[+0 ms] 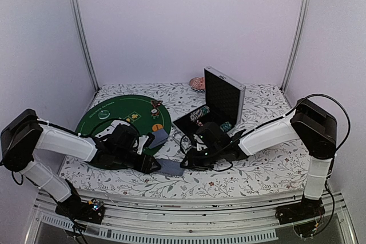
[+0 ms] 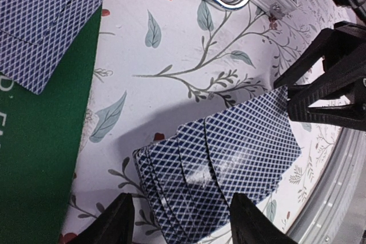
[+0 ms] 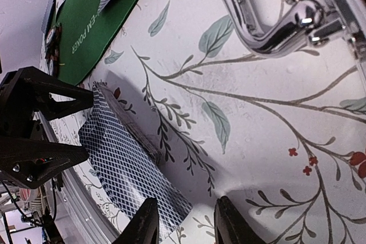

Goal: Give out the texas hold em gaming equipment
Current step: Pick up the poker card from the face-down deck piles.

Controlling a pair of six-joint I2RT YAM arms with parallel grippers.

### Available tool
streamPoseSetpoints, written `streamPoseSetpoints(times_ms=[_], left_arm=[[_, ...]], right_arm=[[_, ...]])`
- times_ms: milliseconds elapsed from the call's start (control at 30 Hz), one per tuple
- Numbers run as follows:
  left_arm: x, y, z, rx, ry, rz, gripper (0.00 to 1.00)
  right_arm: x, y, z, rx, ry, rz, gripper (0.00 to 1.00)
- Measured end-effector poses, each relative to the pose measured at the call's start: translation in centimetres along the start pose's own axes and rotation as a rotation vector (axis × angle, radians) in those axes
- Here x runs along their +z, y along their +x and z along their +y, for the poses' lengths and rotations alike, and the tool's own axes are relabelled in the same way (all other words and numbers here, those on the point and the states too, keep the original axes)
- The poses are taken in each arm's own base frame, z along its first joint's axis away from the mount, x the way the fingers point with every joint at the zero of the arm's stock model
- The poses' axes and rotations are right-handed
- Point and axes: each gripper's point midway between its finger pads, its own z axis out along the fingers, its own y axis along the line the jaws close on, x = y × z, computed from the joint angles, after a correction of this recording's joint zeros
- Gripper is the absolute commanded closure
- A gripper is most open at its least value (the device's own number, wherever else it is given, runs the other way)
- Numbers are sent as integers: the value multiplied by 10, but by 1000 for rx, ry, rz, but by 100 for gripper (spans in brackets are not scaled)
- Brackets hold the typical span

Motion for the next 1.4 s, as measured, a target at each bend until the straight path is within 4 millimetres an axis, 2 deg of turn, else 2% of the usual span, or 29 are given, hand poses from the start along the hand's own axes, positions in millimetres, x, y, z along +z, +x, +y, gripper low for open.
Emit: streamPoseSetpoints(times_ms=[267,500,567,667,700,1133,1267,1400], left_arm=[[0,0,0,1,0,0,41],[0,0,0,3,0,0,41],[0,0,0,3,0,0,41],[0,0,0,3,0,0,41],[0,0,0,3,0,0,41],[-4,3,-1,8,-1,12,39],[-16,1,-4,24,-3,6,36],[-39,-19,-15,56,11,-58,33]], right_arm=[[2,0,7,-10,-40,9,73],[6,2,7,-16,-49,17,76],[7,3,6,-18,-48,21,80],[9,4,5,-23,-50,27,94],[9,4,6,-24,-53,28,96],[3,2,18,-48,-97,26,98],[-8,1,30,-79,-116,22,98],[-20,0,45,-115,-144,16,98]])
